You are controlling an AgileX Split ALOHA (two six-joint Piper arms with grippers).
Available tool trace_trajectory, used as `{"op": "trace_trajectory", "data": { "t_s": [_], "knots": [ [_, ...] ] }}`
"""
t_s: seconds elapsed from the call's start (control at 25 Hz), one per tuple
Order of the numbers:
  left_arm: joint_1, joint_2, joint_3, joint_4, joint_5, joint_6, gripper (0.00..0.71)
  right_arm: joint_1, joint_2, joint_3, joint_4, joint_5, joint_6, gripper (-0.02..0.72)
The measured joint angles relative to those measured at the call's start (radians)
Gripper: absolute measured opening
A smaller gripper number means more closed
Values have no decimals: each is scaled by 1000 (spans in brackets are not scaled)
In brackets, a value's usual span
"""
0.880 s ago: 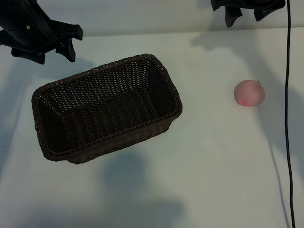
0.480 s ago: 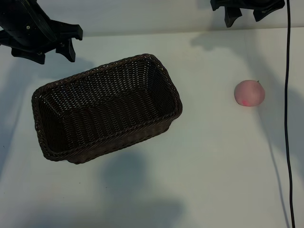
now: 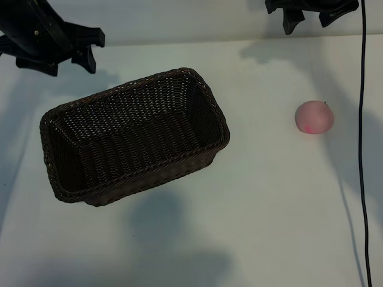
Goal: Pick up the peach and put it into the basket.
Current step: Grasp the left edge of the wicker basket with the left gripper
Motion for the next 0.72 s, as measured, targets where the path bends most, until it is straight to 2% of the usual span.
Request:
{"op": "trace_trajectory", "data": {
  "t_s": [0.16,0.44,0.6,0.72],
  "knots": [
    [0,0,0,0,-1,-4,587,0,0,0,0,0,0,599],
    [-14,0,0,25,121,-81,587,0,0,0,-1,0,-1,599],
    [-84,0,0,83,158,-165,587,0,0,0,-1,0,-4,599],
    [-146,-2,0,186,172,-249,587,0,0,0,-1,0,-4,599]
  ]
}}
